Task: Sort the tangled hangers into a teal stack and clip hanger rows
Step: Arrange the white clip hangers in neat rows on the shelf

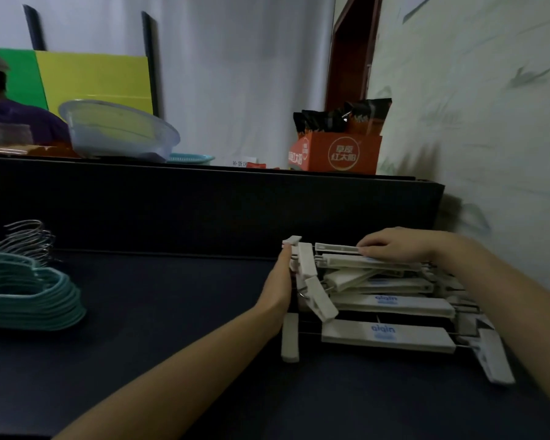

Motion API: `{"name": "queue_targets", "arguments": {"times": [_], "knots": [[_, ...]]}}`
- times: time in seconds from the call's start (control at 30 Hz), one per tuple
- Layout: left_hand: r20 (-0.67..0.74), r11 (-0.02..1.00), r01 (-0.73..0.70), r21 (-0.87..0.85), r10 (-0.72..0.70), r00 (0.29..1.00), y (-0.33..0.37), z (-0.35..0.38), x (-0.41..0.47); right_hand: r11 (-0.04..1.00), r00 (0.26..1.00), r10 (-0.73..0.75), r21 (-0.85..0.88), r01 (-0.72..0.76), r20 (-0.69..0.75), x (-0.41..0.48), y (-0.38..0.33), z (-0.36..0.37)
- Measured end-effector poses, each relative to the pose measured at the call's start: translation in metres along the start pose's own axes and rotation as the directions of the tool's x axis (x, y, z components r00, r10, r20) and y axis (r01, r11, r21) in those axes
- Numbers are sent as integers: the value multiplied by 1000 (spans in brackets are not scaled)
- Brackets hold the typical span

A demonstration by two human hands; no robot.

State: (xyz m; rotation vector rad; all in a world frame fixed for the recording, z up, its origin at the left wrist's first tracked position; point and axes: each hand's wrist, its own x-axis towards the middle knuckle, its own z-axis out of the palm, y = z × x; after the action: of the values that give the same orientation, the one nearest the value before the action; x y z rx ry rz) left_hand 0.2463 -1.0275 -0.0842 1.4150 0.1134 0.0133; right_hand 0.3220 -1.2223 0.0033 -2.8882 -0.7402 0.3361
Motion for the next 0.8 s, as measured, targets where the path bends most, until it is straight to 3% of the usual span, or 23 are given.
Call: {"name": "queue_targets", "arguments": {"times": [0.37, 0.43, 0.5, 0.57, 0.67, 0.73, 0.8], "knots": [[43, 996, 7, 93, -11, 999, -14, 42, 18, 999, 999, 40, 15, -40, -29, -15, 47, 1], [-13, 992, -28, 119, 30, 999, -11, 44, 16, 999, 999, 26, 36, -24, -42, -14, 48, 2], [-155, 968, -159, 193, 190, 969, -3, 47, 13, 999, 999, 14, 38, -12, -48, -14, 48, 2], [-214, 865, -362, 347, 449, 868, 12, 49, 6, 1000, 996, 0, 30, 3, -91, -14, 49, 1], [-75, 617, -618, 487, 734, 674, 39, 52, -4, 996, 978, -13, 88, 32, -208, -18, 52, -4], [156, 438, -671, 598, 758, 633, 52, 55, -5, 992, 952, -21, 114, 58, -306, -24, 55, -10], [405, 272, -635, 723, 577, 709, 58, 61, 0, 986, 922, -21, 145, 84, -387, -31, 60, -17]]}}
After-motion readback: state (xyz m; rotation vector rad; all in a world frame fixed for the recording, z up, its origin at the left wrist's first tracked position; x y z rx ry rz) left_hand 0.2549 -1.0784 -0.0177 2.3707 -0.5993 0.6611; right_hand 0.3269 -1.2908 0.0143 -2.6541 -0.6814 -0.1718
